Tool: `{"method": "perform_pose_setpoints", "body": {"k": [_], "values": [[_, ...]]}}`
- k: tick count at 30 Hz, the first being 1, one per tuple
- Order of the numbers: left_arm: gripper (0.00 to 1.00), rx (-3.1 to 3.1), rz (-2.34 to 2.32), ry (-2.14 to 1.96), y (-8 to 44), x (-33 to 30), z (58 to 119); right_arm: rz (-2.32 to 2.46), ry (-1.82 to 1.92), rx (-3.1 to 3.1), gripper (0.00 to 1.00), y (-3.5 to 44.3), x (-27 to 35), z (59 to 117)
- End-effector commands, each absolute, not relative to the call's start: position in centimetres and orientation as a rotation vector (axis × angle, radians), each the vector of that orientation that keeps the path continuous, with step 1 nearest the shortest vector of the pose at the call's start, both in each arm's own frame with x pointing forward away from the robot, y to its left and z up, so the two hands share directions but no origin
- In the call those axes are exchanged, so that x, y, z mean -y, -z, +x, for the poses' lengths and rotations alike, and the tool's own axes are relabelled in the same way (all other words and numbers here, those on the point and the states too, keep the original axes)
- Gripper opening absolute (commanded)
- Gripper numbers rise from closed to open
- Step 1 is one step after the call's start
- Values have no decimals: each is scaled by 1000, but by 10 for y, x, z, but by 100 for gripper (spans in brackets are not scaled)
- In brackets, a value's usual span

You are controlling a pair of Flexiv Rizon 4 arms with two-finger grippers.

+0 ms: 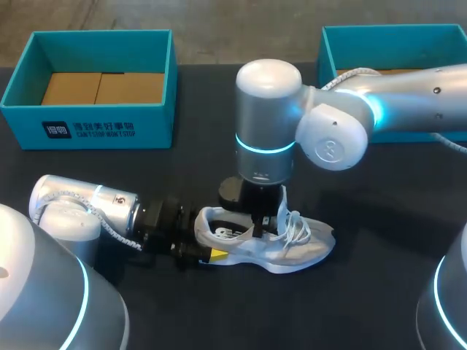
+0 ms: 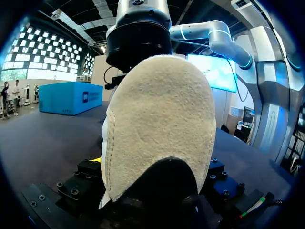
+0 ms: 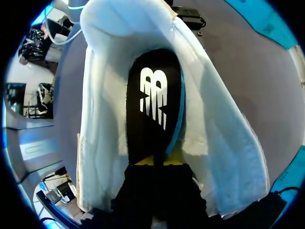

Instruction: Take the shoe out of the shoebox, open the shoe tongue, remove and reinsert the insole, then place the shoe into the shoebox

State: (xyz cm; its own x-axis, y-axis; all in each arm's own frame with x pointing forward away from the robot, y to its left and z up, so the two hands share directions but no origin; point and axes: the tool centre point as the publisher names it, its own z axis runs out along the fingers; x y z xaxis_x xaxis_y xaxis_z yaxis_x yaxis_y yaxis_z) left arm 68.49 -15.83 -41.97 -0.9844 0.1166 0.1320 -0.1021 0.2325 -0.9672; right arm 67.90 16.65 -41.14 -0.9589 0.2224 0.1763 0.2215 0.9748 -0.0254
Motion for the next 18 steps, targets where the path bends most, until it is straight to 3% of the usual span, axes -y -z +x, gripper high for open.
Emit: {"method": "perform_pose_setpoints", "body": {"k": [1, 18], "values": [[0, 2322, -13, -1844, 422, 160, 684, -332, -15, 2943, 0, 447, -177, 664], [0, 2322, -13, -1844, 422, 160, 684, -401, 212, 3147, 0, 381, -167, 661]]}}
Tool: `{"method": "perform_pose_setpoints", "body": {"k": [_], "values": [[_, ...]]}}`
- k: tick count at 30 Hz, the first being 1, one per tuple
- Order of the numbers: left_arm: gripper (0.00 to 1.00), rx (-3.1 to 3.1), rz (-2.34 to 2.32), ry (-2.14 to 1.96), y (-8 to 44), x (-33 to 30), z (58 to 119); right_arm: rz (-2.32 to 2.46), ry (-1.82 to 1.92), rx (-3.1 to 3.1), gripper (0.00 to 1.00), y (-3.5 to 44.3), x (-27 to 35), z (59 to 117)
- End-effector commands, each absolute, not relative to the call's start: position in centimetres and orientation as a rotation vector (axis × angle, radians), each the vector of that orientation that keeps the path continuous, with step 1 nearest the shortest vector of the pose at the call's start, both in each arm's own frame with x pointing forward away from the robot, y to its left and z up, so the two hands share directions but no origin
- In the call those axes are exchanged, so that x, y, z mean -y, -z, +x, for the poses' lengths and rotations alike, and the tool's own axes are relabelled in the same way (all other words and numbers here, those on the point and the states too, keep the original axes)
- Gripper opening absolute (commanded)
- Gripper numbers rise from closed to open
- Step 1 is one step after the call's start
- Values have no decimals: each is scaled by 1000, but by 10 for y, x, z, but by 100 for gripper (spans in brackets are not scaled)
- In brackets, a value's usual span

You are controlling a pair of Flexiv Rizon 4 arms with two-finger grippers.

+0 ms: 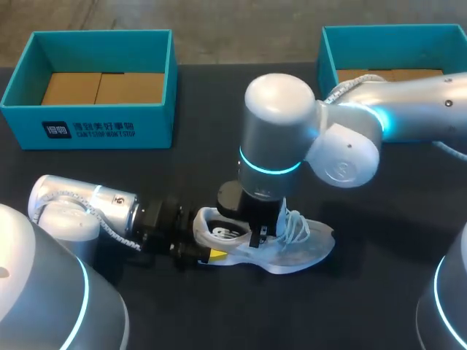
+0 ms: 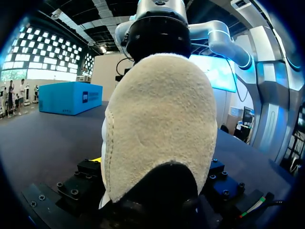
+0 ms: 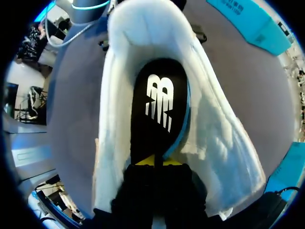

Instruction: Take the shoe out of the shoebox, open the shoe tongue, remove and reinsert the insole, then place the shoe into the shoebox

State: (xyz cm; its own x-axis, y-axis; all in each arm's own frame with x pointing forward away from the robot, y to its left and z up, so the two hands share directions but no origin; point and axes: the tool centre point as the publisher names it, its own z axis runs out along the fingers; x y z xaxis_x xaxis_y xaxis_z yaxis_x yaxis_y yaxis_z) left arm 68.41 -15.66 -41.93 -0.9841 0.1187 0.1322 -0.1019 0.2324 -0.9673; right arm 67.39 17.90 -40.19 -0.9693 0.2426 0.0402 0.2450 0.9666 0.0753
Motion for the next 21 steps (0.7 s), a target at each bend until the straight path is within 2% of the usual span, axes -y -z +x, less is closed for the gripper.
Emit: {"method": "perform_pose_setpoints", "body": {"k": [1, 21], "values": [[0, 2322, -13, -1844, 422, 160, 684, -401, 243, 3159, 0, 378, -166, 661], [0, 2322, -13, -1844, 422, 160, 684, -339, 856, 3255, 0, 353, -143, 669]]}}
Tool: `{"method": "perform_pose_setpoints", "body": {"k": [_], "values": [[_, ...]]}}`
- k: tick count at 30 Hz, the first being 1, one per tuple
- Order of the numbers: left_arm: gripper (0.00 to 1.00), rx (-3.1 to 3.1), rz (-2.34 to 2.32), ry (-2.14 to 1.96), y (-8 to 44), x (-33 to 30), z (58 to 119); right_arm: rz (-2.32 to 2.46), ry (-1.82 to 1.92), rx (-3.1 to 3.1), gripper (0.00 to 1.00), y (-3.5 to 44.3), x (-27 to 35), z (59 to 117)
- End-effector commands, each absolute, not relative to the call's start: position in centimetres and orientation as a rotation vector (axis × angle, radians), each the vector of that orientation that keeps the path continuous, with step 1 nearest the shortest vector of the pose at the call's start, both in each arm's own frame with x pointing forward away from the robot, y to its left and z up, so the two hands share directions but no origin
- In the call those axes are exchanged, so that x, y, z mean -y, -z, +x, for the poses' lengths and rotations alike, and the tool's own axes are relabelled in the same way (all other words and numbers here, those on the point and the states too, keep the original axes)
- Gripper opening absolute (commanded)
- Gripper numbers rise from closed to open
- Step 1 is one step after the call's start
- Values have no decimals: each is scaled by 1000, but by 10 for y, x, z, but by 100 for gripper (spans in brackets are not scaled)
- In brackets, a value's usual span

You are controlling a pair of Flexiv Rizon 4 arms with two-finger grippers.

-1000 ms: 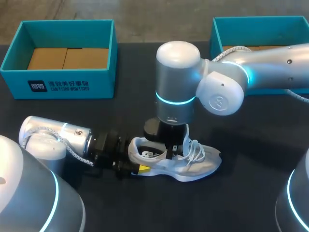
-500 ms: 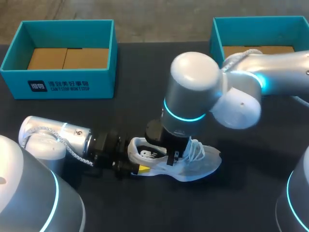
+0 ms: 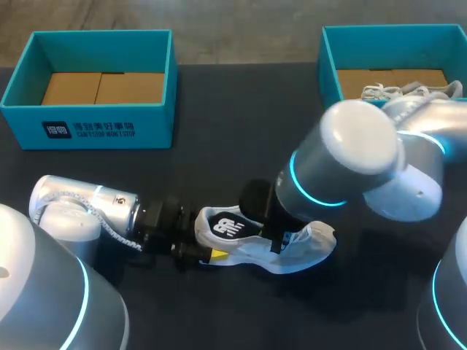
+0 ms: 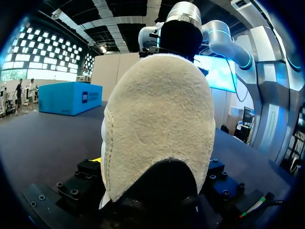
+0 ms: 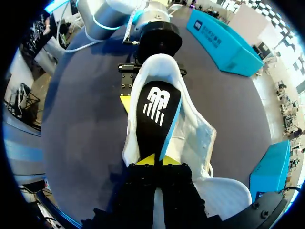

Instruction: Take the shoe out of the shoebox, open the shoe tongue, remove and reinsert the insole, then place the shoe into the shoebox

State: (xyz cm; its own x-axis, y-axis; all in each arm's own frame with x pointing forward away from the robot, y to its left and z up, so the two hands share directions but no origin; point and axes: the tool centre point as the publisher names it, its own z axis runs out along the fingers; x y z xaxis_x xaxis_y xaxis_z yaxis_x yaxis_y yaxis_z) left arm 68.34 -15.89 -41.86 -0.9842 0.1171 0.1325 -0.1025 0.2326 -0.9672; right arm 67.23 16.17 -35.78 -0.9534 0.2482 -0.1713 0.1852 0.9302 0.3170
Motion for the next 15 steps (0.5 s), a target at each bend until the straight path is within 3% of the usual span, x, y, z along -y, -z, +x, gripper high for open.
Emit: {"method": "perform_pose_setpoints", "body": {"k": [1, 14, 15], "values": [[0, 2322, -13, -1844, 422, 160, 684, 286, -747, -2784, 0, 352, -143, 670], [0, 2322, -13, -1844, 422, 160, 684, 198, -724, -2824, 0, 341, -155, 685], [0, 2322, -13, -1844, 422, 160, 684, 191, -719, -2832, 4, 340, -156, 686]]}}
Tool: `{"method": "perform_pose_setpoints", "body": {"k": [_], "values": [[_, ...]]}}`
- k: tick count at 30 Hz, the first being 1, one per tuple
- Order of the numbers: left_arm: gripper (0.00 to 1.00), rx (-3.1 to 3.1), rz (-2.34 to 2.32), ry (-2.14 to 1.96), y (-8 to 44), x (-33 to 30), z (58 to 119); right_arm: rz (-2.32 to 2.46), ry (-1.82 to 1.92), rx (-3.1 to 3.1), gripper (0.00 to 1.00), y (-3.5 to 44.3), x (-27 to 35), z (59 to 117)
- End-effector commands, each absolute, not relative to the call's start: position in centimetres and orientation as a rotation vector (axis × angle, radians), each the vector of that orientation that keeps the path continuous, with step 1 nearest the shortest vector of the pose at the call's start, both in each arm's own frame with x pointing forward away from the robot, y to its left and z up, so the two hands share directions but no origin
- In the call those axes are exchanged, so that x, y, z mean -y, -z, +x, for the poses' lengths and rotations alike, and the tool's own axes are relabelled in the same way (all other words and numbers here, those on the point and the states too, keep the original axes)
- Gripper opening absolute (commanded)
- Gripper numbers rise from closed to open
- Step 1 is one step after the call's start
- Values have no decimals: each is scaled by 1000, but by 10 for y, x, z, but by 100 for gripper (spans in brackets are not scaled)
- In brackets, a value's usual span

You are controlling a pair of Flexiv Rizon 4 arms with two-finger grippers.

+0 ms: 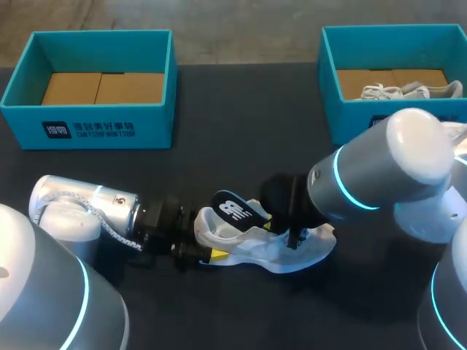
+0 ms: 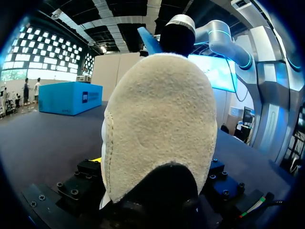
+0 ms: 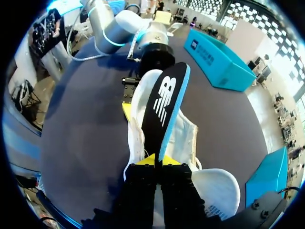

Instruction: Take the shoe out of the shoebox, open the shoe tongue, remove and reinsert the insole, then place the shoe into the shoebox

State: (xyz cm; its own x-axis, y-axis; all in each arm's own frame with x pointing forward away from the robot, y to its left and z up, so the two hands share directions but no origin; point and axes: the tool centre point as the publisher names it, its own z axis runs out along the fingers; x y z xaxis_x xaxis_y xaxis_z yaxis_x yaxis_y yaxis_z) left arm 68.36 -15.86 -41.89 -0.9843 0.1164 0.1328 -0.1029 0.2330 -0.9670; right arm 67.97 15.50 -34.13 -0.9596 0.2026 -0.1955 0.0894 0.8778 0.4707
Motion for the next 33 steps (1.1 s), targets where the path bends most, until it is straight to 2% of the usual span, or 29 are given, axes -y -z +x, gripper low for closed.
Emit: {"method": "perform_pose_setpoints", "body": {"k": [1, 2, 3, 6, 11, 18, 27, 29, 33], "values": [[0, 2322, -13, -1844, 422, 160, 684, 188, -713, -2838, 16, 340, -157, 686], [0, 2322, -13, -1844, 422, 160, 684, 182, -712, -2842, 31, 340, -158, 687], [0, 2322, -13, -1844, 422, 160, 684, 174, -710, -2846, 36, 339, -159, 687], [0, 2322, -13, -1844, 422, 160, 684, 160, -697, -2857, 41, 336, -161, 688], [0, 2322, -13, -1844, 422, 160, 684, 140, -683, -2882, 40, 328, -165, 687], [0, 2322, -13, -1844, 422, 160, 684, 116, -666, -2968, 34, 316, -173, 687], [0, 2322, -13, -1844, 422, 160, 684, 84, -691, -3056, 33, 312, -180, 692], [0, 2322, -13, -1844, 422, 160, 684, 77, -699, -3073, 35, 311, -182, 694], [0, 2322, -13, -1844, 422, 160, 684, 49, -722, -3099, 33, 310, -184, 698]]}}
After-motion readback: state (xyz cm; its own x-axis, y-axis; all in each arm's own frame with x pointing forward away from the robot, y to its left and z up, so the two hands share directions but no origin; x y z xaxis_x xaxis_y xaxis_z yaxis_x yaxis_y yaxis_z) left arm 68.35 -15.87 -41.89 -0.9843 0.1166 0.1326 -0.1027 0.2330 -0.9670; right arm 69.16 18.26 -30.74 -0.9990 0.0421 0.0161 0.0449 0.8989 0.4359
